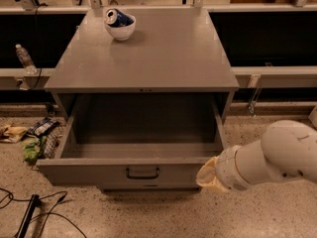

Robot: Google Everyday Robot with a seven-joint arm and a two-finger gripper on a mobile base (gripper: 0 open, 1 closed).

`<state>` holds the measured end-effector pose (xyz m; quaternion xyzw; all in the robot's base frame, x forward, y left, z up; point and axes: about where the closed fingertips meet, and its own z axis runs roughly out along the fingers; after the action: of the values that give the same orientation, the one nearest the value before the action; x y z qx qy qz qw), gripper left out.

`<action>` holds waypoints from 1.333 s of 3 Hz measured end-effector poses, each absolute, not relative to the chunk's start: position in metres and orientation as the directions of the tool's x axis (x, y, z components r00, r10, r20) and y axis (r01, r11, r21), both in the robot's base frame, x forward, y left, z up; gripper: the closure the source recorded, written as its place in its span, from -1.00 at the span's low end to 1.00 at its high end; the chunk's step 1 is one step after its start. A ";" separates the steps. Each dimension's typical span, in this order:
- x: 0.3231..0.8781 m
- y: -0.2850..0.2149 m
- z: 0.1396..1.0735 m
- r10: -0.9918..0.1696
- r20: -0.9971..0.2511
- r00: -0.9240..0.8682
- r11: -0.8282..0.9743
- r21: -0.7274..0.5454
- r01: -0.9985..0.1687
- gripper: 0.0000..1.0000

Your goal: Close top drawer

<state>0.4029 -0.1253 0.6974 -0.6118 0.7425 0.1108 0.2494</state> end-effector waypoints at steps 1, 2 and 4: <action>0.411 -0.121 0.682 -0.844 -0.522 -0.125 0.273 -0.216 -0.937 1.00; 0.429 -0.114 0.662 -0.829 -0.553 -0.088 0.303 -0.312 -0.900 1.00; 0.472 -0.106 0.650 -0.858 -0.513 -0.006 0.282 -0.460 -0.842 1.00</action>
Offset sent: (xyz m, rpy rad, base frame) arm 0.0430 0.0172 -0.0526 0.0696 -0.2855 -0.0958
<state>0.4720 -0.1056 0.6503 -0.5992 0.7093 -0.0110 0.3711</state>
